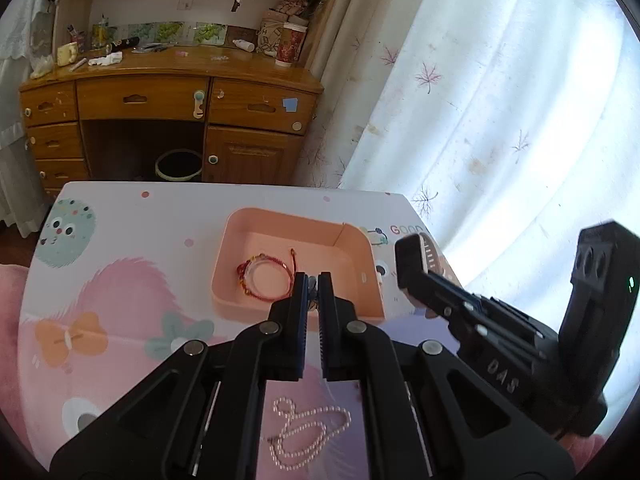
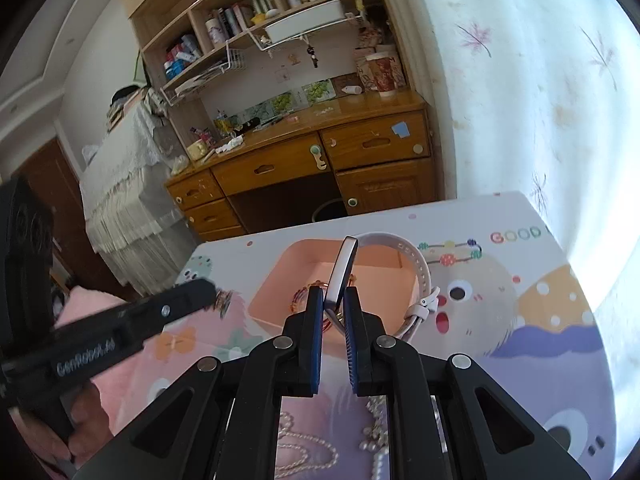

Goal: Organize jewelry
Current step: 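Carry the watch and charm into the pink box and open both tools, then grasp the black bead bracelet with the left tool while the right tool grasps the pearl-rimmed brooch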

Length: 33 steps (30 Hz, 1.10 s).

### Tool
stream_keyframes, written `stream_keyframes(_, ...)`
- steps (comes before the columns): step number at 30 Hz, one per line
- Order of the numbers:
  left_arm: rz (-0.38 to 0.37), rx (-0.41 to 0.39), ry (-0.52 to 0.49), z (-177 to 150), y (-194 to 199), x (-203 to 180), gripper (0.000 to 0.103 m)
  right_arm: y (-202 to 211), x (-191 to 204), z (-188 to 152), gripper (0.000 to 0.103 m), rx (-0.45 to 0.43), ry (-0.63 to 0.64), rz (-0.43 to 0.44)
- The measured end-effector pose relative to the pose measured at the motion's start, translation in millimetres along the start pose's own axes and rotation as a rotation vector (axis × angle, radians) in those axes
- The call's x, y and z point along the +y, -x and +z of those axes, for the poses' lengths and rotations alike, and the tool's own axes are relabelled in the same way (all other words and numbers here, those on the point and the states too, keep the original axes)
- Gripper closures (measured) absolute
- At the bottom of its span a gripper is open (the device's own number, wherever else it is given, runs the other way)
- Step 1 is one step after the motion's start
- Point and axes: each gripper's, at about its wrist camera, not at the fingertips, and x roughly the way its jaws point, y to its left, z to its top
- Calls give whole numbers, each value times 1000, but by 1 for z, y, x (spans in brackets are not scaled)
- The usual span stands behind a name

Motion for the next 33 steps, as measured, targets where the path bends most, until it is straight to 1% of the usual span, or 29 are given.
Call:
stream_keyframes(4,4,7,8,18,-25,5,100,-17,11,1,93,13,57,-15)
stream_keyframes(9,12,5,24,27,-51,13,100,-36,15,-3,93,24,98,-29)
stream_keyframes(12,41,43,65,27,-68,22,100,-50,8,-5,90,52,67,-42)
stream_keyframes(16,67,54,67,26,-73,32,98,-56,-7,-8,89,66,18,-32)
stream_keyframes(18,76,55,69,25,-69,37,91,-54,-14,-7,89,60,-8,-24)
stream_keyframes(20,84,51,72,23,-64,42,67,-52,-20,-7,89,56,-40,-12)
stream_keyframes(21,86,44,74,22,-60,44,63,-50,-23,-7,89,57,-57,-4)
stream_keyframes(23,95,34,75,19,-48,47,61,-47,-27,-8,89,62,-89,13)
stream_keyframes(25,106,42,78,15,-41,51,60,-40,-29,-9,89,64,-118,29)
stream_keyframes(27,115,54,87,10,-32,55,56,-32,-30,-14,89,71,-135,41)
stream_keyframes(28,124,64,91,5,-28,58,52,-26,-30,-17,89,78,-137,42)
stream_keyframes(29,134,73,92,1,-23,60,52,-22,-29,-22,89,92,-133,43)
stream_keyframes(33,185,124,84,-26,-1,71,51,0,-24,-43,89,149,-122,47)
